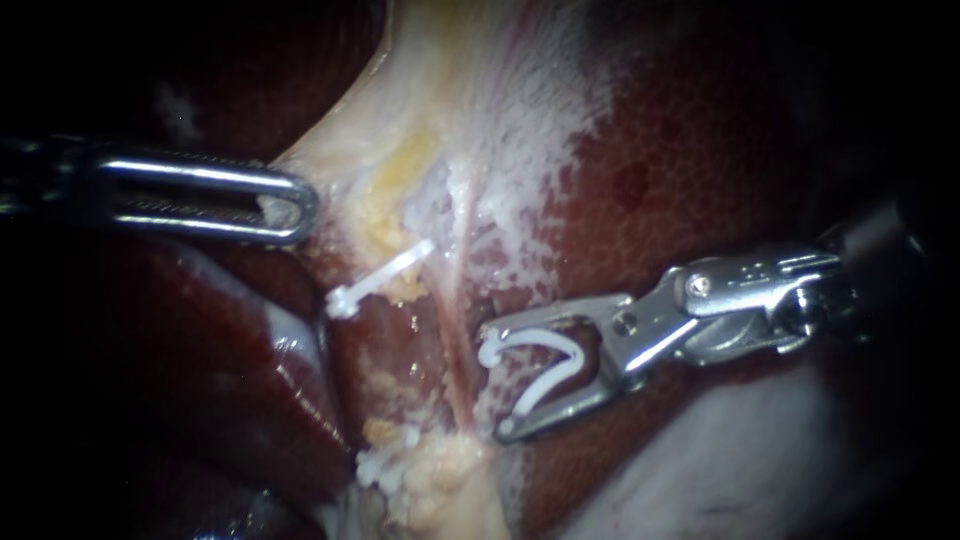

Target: Clipping first clip right tube

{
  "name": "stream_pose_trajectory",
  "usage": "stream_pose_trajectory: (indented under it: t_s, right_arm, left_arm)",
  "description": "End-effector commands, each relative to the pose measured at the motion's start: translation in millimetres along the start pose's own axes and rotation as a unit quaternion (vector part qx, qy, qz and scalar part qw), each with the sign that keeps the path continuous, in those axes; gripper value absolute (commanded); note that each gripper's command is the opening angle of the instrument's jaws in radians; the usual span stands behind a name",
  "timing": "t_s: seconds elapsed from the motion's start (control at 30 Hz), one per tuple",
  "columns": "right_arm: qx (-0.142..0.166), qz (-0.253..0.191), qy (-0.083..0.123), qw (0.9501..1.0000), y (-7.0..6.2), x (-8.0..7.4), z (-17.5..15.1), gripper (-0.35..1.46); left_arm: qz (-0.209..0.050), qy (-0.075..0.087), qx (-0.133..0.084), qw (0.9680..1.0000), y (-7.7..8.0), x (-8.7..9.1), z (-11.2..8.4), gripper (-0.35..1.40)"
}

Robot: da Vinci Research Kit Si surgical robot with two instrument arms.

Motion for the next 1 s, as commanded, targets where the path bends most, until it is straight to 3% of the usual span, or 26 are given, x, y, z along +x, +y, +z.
stream_pose_trajectory:
  t_s: [0.03, 0.37, 0.53, 0.77, 1.0]
  right_arm:
    - [0.000, -0.001, -0.001, 1.0000, 0.1, -0.1, 0.1, 0.58]
    - [-0.005, 0.001, -0.001, 1.0000, 1.5, -0.8, 1.4, 0.59]
    - [-0.005, 0.010, 0.014, 0.9998, 1.6, -0.4, 2.3, 0.60]
    - [0.057, 0.036, 0.041, 0.9969, 0.9, -0.1, 2.6, 0.58]
    - [0.097, 0.070, 0.057, 0.9913, 0.0, -0.1, 2.9, 0.56]
  left_arm:
    - [0.000, 0.000, 0.001, 1.0000, 0.0, 0.0, 0.0, -0.35]
    - [0.000, -0.001, 0.002, 1.0000, -0.6, 0.0, -0.2, -0.35]
    - [0.000, -0.001, 0.002, 1.0000, -0.6, 0.0, -0.2, -0.35]
    - [0.000, -0.001, 0.002, 1.0000, -0.5, 0.0, -0.2, -0.35]
    - [0.000, -0.001, 0.002, 1.0000, -0.4, 0.0, -0.2, -0.35]
